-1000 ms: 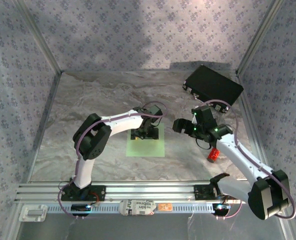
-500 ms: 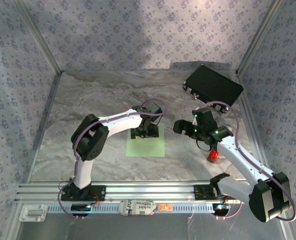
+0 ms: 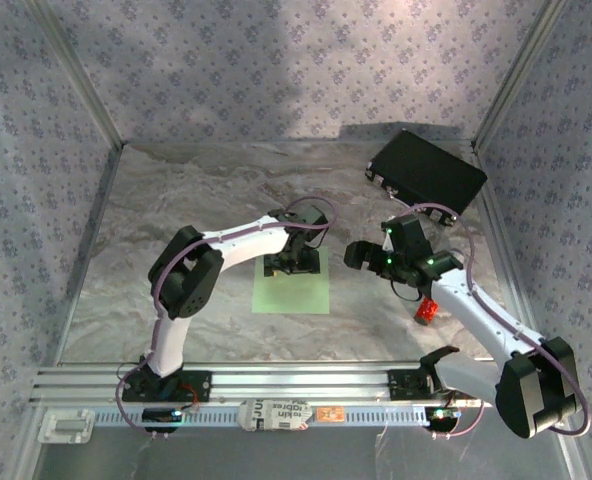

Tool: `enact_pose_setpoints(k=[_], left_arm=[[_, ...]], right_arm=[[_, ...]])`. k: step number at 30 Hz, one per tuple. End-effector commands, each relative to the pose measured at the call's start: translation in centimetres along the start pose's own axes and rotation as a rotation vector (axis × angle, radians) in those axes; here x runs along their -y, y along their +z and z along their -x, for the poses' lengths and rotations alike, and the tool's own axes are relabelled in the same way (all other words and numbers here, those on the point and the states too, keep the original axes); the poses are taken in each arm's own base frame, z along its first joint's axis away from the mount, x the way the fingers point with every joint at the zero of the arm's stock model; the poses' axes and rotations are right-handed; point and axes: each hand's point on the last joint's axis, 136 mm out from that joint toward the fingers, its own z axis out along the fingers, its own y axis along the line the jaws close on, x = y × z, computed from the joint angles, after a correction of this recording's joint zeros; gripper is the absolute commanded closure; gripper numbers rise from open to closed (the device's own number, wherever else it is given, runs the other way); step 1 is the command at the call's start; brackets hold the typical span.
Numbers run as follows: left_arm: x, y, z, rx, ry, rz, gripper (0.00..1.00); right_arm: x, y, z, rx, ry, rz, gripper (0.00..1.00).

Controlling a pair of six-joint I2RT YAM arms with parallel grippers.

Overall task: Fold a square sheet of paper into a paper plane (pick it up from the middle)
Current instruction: First fold the square sheet of paper in half at the center of the table.

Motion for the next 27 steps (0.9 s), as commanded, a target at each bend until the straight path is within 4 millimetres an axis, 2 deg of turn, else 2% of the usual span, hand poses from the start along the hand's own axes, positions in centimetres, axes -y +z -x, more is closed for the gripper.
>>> enact_pose_setpoints(k=[1, 13, 27], left_arm=[[-0.3, 0.4, -0.4, -0.018, 0.016, 0.040, 0.08], [-0.9, 1.7, -1.3, -0.047, 0.008, 0.058, 0.08], [-2.0, 4.4, -3.1, -0.106, 0.012, 0.091, 0.09]], right_arm=[[-0.1, 0.2, -0.4, -0.023, -0.008, 0.014, 0.01], [-0.2, 0.4, -0.5, -0.032, -0.011, 0.020, 0.01], [-0.1, 0.4, -0.4, -0.029, -0.015, 0.015, 0.01]])
